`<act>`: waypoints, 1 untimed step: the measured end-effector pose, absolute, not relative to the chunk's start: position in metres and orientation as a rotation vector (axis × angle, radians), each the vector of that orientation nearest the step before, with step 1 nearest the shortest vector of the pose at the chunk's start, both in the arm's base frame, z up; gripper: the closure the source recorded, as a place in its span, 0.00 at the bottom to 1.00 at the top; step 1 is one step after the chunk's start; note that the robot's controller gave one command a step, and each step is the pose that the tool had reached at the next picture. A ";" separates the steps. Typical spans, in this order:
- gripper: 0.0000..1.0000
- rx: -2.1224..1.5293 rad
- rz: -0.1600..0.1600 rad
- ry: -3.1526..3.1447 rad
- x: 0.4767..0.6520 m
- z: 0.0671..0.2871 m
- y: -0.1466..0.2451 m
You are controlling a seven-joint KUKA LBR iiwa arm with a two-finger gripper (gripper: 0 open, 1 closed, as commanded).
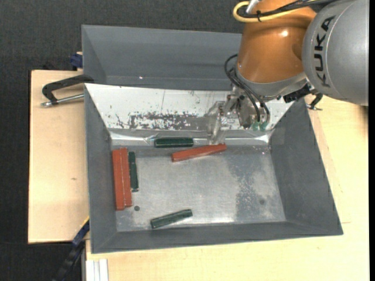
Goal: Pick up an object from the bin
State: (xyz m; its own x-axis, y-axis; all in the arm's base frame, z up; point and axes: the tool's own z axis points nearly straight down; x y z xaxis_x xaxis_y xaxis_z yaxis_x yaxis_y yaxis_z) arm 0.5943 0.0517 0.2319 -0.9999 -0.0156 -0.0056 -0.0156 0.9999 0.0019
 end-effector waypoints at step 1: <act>0.00 0.317 0.003 3.127 0.578 0.156 0.066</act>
Offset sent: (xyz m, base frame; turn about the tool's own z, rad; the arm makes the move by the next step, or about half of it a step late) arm 0.0000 0.0000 0.0000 0.0000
